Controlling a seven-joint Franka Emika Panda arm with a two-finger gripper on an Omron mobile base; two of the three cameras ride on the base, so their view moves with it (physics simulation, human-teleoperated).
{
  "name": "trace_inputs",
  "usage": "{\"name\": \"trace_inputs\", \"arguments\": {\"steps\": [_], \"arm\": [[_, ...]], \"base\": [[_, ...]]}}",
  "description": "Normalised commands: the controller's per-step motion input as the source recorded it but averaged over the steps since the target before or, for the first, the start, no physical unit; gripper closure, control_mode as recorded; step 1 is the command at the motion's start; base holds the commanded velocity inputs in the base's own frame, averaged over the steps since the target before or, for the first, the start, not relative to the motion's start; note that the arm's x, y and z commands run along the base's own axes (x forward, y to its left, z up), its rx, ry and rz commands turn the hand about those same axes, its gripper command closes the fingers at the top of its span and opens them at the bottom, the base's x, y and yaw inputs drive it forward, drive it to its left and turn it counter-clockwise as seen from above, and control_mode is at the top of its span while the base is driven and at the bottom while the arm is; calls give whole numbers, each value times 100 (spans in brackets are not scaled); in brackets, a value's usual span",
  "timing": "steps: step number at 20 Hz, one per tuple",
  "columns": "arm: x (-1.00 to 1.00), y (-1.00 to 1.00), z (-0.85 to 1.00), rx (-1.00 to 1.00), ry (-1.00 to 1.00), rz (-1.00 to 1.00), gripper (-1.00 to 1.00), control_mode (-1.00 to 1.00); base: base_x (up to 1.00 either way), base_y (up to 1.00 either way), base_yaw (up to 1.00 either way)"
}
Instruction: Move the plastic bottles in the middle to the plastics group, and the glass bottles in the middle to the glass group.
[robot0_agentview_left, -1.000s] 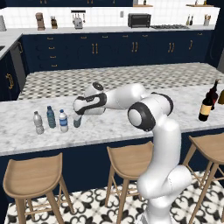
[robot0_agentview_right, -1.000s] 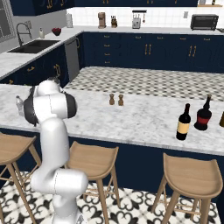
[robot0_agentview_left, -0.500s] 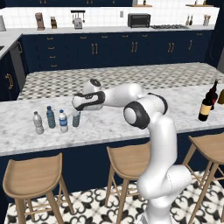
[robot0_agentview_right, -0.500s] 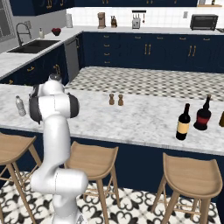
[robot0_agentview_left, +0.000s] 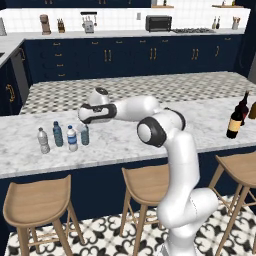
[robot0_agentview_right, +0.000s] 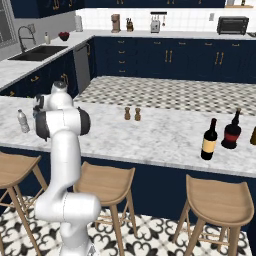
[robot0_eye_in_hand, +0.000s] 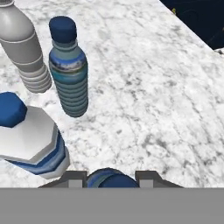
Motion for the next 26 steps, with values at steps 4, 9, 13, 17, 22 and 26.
{"name": "trace_inputs", "arguments": {"steps": [4, 9, 13, 17, 22, 26], "arm": [[1, 0, -36, 0, 7, 0, 100, -100], [0, 0, -37, 0, 10, 0, -100, -100], [0, 0, -9, 0, 1, 0, -100, -100], [-2, 0, 7, 0, 0, 0, -100, -100], [-4, -1, 24, 0, 0, 0, -100, -100], [2, -21, 52, 0, -1, -3, -100, -100]], "base": [[0, 0, 0], [0, 0, 0], [0, 0, 0], [0, 0, 0], [0, 0, 0], [0, 0, 0]]}}
